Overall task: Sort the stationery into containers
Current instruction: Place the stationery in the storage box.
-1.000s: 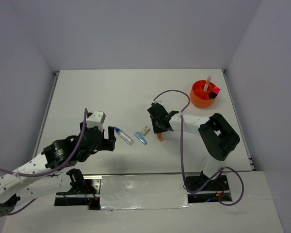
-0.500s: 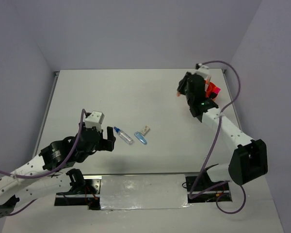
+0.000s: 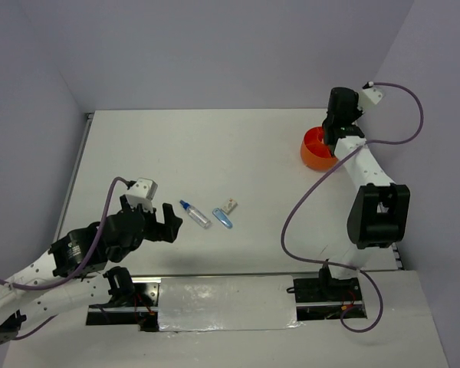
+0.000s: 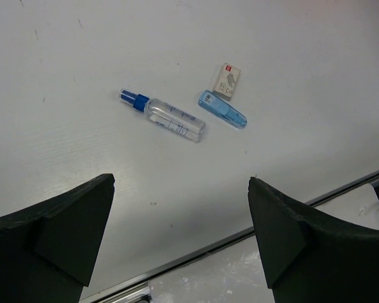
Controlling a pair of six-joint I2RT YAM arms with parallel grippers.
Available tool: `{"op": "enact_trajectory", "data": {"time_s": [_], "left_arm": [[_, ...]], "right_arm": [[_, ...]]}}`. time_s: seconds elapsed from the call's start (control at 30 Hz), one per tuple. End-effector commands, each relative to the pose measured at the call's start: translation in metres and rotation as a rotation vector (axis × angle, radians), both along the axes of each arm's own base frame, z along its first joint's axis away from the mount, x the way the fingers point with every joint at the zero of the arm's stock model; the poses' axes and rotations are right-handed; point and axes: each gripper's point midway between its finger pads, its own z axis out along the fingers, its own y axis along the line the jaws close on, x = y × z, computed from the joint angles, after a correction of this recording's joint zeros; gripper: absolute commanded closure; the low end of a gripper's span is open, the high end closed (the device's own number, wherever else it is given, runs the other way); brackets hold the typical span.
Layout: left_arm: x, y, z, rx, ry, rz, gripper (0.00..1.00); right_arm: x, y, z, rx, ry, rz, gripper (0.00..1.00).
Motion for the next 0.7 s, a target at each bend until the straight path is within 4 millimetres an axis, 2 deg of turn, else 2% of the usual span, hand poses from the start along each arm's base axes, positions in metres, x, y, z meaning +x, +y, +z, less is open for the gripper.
{"op": "enact_trajectory", "data": {"time_s": [0.0, 0.07, 0.1, 0.13, 0.23, 0.27, 0.3, 0.33, 0.37, 0.4, 0.43, 0.47, 0.5, 0.53, 0.57, 0.63, 0.67], "left_arm": [[0.0, -0.008, 0.003, -0.004, -0.017, -0.037, 0.01], [-0.001, -0.009, 0.005, -0.01, -0.022, -0.046, 0.01], [-0.002, -0.009, 0.005, -0.011, -0.023, -0.049, 0.01], [-0.002, -0.01, 0.006, -0.017, -0.027, -0.054, 0.01], [-0.004, -0.011, 0.006, -0.024, -0.028, -0.07, 0.01], [-0.005, -0.013, 0.006, -0.025, -0.028, -0.076, 0.01], [-0.005, -0.014, 0.005, -0.024, -0.026, -0.082, 0.01], [-0.006, -0.015, 0.005, -0.019, -0.025, -0.092, 0.01], [-0.007, -0.017, 0.004, -0.018, -0.023, -0.103, 0.01], [-0.006, -0.018, 0.003, -0.01, -0.018, -0.103, 0.01], [-0.007, -0.019, 0.002, -0.007, -0.016, -0.106, 0.01], [-0.006, -0.02, 0.002, -0.004, -0.015, -0.107, 0.01], [-0.006, -0.02, 0.002, -0.002, -0.015, -0.107, 0.01], [-0.006, -0.021, 0.001, 0.003, -0.013, -0.111, 0.01], [-0.006, -0.021, 0.001, 0.003, -0.014, -0.11, 0.01], [-0.006, -0.021, 0.001, 0.003, -0.013, -0.115, 0.01], [-0.007, -0.021, 0.002, -0.002, -0.015, -0.118, 0.01]], "right_arm": [[0.007, -0.036, 0.039, -0.011, -0.074, -0.116, 1.0], [0.01, -0.048, 0.034, -0.047, -0.044, -0.166, 1.0], [0.011, -0.054, 0.041, -0.052, -0.059, -0.182, 1.0], [0.013, -0.059, 0.039, -0.058, -0.064, -0.205, 1.0], [0.028, -0.066, 0.043, -0.094, -0.097, -0.153, 1.0], [0.037, -0.067, 0.032, -0.1, -0.068, -0.144, 1.0], [0.044, -0.068, 0.044, -0.114, -0.077, -0.14, 1.0], [0.05, -0.067, 0.04, -0.119, -0.056, -0.125, 1.0], [0.059, -0.068, 0.019, -0.125, 0.007, -0.103, 1.0], [0.066, -0.066, 0.027, -0.131, -0.002, -0.077, 1.0], [0.068, -0.067, 0.012, -0.131, 0.042, -0.072, 1.0], [0.07, -0.065, 0.011, -0.133, 0.04, -0.062, 1.0], [0.068, -0.062, -0.007, -0.131, 0.076, -0.036, 1.0], [0.07, -0.061, -0.005, -0.137, 0.045, -0.029, 1.0], [0.065, -0.06, -0.02, -0.13, 0.062, -0.027, 1.0], [0.061, -0.063, -0.025, -0.133, 0.047, -0.044, 1.0], [0.058, -0.064, -0.033, -0.133, 0.062, -0.045, 1.0]]}}
